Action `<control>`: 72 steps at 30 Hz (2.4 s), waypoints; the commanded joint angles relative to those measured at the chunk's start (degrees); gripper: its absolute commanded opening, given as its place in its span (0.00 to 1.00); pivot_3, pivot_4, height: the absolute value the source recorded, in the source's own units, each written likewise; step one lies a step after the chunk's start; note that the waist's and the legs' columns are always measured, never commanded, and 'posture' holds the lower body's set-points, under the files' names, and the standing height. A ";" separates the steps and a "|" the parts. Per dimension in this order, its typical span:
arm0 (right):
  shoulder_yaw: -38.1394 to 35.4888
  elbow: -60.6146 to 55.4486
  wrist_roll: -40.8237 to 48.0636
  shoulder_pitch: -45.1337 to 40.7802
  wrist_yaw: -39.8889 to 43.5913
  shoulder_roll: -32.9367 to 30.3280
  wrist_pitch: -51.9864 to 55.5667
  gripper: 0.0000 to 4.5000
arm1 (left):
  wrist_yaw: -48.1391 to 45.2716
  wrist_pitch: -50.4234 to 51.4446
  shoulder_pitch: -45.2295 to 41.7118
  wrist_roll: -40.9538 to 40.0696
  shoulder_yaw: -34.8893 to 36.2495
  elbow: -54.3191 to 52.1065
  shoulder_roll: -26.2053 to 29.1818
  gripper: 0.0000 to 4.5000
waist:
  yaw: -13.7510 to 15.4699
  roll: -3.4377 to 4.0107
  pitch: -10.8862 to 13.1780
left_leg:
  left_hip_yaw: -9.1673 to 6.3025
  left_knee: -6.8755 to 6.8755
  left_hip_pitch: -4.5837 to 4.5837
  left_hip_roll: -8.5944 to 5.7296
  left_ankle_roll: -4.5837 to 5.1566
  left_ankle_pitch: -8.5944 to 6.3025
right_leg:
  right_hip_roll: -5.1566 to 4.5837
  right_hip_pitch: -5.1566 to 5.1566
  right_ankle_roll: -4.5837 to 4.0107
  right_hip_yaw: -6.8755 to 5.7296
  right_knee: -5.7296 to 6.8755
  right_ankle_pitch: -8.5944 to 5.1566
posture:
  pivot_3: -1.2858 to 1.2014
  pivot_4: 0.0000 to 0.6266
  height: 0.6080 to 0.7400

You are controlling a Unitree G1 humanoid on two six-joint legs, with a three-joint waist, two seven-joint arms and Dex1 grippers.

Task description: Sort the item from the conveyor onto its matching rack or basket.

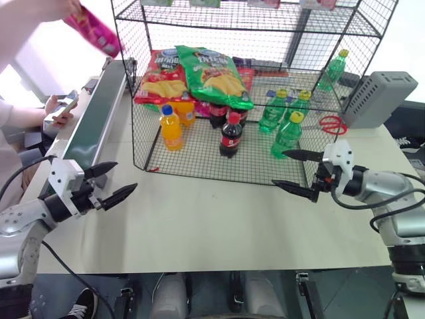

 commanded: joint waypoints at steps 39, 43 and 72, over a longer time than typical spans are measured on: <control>5.03 -2.43 5.51 -5.94 2.08 7.95 9.51 0.98 | 3.52 -11.98 8.51 6.88 9.54 -2.69 1.25 1.00 | -0.10 0.00 0.00 | 0.01 0.00 -0.01 0.02 0.00 0.00 | 0.00 -0.01 -0.01 -0.01 0.01 0.00 | 0.52 0.24 1.00; 7.27 -5.68 5.98 -5.78 1.84 9.78 11.37 0.98 | 3.88 -18.08 11.62 11.64 11.72 -0.88 2.42 1.00 | -0.16 0.01 0.00 | 0.00 -0.01 -0.01 0.04 0.00 0.00 | 0.00 -0.03 -0.02 -0.01 0.00 0.00 | 0.52 0.24 1.00; 15.25 -6.52 6.01 -8.80 4.81 16.66 12.87 0.98 | 22.65 -56.00 26.94 40.16 19.88 21.10 7.17 1.00 | -0.33 -0.05 -0.04 | 0.09 -0.05 -0.09 0.09 0.03 -0.04 | -0.05 -0.16 -0.03 -0.05 -0.01 -0.01 | 0.52 0.24 1.00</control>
